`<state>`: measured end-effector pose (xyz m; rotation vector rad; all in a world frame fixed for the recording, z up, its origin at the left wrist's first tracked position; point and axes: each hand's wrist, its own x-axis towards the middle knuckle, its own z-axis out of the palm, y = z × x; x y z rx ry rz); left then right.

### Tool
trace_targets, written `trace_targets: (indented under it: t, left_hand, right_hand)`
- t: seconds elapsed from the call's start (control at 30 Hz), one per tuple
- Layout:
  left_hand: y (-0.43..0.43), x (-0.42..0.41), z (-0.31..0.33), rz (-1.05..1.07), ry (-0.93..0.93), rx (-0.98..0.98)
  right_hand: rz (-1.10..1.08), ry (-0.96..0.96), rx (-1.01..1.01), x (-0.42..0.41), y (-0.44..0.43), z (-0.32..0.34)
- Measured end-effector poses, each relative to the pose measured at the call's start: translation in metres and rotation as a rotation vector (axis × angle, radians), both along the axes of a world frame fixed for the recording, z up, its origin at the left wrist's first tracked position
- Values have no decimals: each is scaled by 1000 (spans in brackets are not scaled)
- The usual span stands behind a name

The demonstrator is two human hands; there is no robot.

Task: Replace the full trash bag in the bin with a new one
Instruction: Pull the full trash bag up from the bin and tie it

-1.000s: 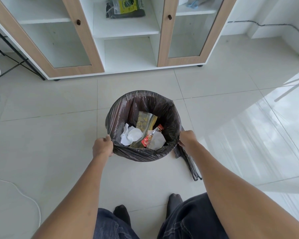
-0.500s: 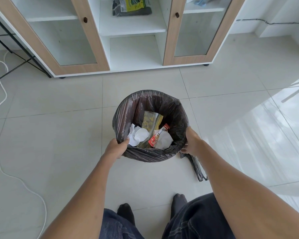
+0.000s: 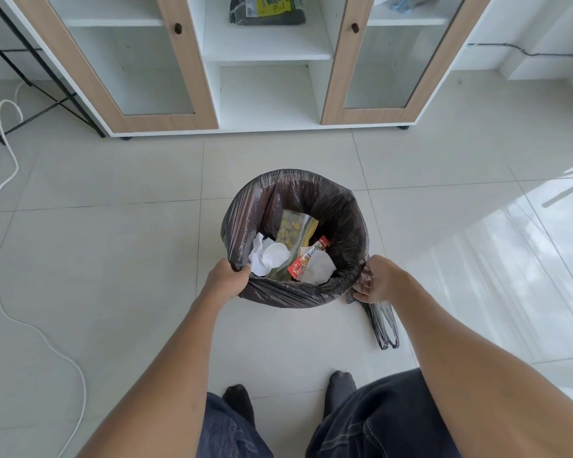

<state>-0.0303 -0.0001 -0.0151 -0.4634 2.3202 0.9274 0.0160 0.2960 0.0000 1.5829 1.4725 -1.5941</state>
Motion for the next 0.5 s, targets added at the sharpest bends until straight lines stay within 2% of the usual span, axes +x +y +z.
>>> trace_targets:
  t: [0.17,0.23,0.33,0.4,0.5]
  left_hand:
    - [-3,1,1,-8,-100,-3]
    - [-6,0,5,83,-185,56]
    - [-5,2,19,300,-394,260]
    - [-2,6,26,385,-468,347]
    - [9,18,26,266,-507,297]
  right_hand:
    - [-15,-11,-118,4,0,1]
    - [-31,-10,-134,5,-1,2]
    - [-51,-20,-132,6,-2,4]
    - [-52,-20,-145,6,-2,4]
    - [-25,-45,-147,7,0,3]
